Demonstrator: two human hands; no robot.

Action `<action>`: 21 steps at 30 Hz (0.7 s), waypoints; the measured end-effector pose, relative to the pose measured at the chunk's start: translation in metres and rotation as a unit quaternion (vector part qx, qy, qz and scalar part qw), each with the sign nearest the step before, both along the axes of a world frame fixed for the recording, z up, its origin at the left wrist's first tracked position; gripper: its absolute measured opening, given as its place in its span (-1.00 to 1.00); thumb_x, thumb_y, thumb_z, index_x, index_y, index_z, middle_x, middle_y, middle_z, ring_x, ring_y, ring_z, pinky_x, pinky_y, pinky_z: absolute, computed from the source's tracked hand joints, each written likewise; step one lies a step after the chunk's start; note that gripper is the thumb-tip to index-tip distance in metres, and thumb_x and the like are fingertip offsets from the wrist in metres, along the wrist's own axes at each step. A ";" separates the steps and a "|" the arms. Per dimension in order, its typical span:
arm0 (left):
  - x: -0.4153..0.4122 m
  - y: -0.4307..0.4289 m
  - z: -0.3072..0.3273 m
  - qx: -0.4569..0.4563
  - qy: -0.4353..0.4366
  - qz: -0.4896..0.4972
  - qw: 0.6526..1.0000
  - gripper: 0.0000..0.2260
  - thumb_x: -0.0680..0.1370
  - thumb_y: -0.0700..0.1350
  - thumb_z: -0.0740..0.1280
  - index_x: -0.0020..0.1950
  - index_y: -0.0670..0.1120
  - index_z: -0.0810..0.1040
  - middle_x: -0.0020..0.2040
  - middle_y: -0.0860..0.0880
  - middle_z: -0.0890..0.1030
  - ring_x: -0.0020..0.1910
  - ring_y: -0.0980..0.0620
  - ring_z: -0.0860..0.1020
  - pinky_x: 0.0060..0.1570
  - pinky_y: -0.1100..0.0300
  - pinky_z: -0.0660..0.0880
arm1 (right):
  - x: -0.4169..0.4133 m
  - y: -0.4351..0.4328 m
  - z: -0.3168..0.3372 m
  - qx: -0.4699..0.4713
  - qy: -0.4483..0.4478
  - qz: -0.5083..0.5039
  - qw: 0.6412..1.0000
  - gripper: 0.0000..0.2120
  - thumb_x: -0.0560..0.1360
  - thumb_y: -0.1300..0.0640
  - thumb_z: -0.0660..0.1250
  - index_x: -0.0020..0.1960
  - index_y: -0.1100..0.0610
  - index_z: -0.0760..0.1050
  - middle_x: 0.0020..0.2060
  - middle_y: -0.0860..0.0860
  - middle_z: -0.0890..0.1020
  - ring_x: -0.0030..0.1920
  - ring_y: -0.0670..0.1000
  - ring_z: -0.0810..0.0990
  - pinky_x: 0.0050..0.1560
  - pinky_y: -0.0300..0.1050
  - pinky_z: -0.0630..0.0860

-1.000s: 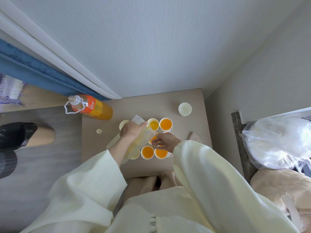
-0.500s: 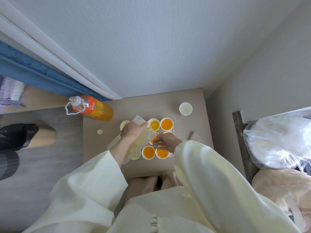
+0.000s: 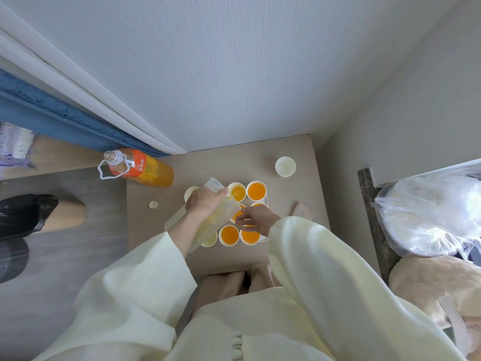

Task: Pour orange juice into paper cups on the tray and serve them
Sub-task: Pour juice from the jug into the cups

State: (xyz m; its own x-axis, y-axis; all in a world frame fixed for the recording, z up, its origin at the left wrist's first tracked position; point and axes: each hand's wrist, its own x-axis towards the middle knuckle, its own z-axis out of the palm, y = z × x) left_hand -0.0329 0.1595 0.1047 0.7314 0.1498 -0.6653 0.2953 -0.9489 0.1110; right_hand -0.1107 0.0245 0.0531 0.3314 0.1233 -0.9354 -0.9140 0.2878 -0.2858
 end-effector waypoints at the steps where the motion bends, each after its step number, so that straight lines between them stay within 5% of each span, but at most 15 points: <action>1: 0.000 0.000 0.000 0.000 0.000 0.000 1.000 -0.41 0.50 0.35 0.21 0.13 -0.16 0.56 0.12 -0.14 0.60 0.09 -0.15 0.55 -0.10 0.13 0.40 | 0.000 0.000 0.000 -0.001 0.001 0.001 1.000 -0.89 0.59 0.16 0.26 0.04 0.17 0.53 0.02 0.15 0.65 0.05 0.10 0.64 0.10 -0.01 0.60; 21: 0.001 -0.001 0.002 0.003 -0.004 -0.007 1.000 -0.43 0.51 0.34 0.22 0.12 -0.16 0.54 0.08 -0.13 0.60 0.06 -0.14 0.54 -0.12 0.12 0.39 | 0.000 0.002 -0.005 0.000 -0.005 -0.007 1.000 -0.84 0.58 0.19 0.25 0.13 0.17 0.54 0.00 0.15 0.66 -0.03 0.09 0.67 0.00 -0.03 0.63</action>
State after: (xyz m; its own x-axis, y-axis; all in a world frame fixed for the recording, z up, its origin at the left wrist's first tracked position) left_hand -0.0321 0.1584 0.1066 0.7394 0.1425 -0.6580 0.2803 -0.9538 0.1085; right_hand -0.1104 0.0261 0.0485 0.3426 0.1195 -0.9319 -0.9072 0.2999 -0.2951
